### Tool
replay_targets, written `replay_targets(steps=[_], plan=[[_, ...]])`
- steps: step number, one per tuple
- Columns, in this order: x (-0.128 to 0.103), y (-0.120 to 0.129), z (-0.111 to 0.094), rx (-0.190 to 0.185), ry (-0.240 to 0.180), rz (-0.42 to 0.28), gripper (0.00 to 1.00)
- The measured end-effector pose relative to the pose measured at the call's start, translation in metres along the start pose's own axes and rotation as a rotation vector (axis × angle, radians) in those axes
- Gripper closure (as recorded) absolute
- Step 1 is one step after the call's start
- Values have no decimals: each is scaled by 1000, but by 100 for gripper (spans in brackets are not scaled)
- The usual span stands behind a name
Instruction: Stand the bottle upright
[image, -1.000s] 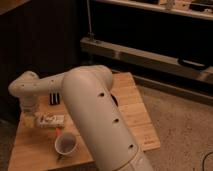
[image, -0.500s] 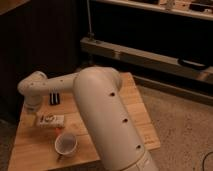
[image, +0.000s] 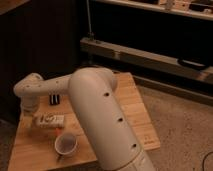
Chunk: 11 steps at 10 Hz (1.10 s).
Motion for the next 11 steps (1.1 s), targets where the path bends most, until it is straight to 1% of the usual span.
replay_targets(steps=[2,4,6,8,11], plan=[[0,-4,0,-16,-55,7,35],[-5,-5,2,-21,-69,1,35],[-8,-6,5,-22,-60,-6,35],[-6,-8,9,-17,-42,-7,35],[4,-10,21,-20,-7,-2,35]])
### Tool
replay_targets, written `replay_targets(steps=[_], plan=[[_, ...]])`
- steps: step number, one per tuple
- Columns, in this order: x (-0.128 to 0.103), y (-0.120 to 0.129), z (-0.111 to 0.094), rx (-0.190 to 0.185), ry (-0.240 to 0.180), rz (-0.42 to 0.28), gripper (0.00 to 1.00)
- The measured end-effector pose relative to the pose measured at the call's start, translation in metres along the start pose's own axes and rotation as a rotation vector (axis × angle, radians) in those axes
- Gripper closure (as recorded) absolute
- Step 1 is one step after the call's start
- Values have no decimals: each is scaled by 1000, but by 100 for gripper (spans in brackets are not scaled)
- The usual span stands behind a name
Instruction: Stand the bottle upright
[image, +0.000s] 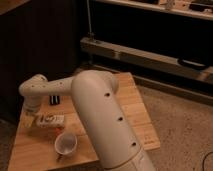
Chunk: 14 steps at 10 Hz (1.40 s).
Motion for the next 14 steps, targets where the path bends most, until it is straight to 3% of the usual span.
replay_targets(steps=[2,3,8,11,14], plan=[[5,2,8,-4,23,-4,35],[7,3,12,-6,34,-8,40],[6,6,18,-15,54,-23,89],[4,7,16,-18,56,-25,93],[1,0,-21,6,6,-16,93]])
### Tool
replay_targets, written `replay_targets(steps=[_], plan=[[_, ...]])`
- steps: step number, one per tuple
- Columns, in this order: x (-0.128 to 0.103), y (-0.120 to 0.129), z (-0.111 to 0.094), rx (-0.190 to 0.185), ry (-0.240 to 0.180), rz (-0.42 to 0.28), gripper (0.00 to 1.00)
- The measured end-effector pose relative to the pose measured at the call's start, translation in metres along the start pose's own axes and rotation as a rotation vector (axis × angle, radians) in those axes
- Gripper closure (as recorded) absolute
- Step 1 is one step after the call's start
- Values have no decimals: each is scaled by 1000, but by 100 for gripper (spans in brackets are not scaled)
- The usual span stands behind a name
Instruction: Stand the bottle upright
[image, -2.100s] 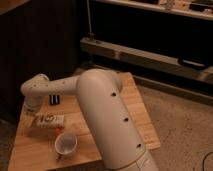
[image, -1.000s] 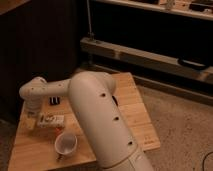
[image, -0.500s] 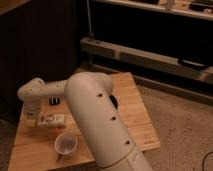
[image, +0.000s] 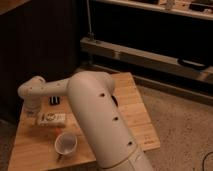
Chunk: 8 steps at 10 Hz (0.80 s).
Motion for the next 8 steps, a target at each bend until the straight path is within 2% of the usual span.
replay_targets(steps=[1,2,3,5,8], plan=[[-1,-2,-14,10,-14,1,93],[0,-6,-39,27,-40,1,93],[4,-9,-50,32,-55,8,93],[16,-13,-62,22,-106,36,93],[29,-15,-65,-5,-175,65,93]])
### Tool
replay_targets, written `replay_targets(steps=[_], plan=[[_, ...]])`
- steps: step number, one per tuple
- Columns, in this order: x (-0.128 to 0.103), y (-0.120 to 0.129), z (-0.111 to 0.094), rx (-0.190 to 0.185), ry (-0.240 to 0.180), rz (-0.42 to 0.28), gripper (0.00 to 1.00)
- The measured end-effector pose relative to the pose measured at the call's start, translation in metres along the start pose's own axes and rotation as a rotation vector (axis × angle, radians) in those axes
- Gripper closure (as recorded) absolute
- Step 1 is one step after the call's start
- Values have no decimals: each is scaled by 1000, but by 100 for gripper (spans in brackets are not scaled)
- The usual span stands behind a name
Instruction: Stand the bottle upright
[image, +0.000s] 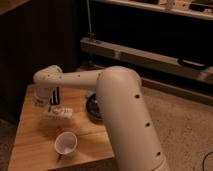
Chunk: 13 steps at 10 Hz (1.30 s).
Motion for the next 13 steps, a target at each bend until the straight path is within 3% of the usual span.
replay_targets(steps=[3,4,7,9,13], plan=[[12,1,-22,-40,-142,20,93],[17,3,-36,-54,-216,20,93],[19,8,-54,-80,-335,1,93],[18,10,-65,-79,-378,-13,93],[7,18,-75,-55,-372,-57,93]])
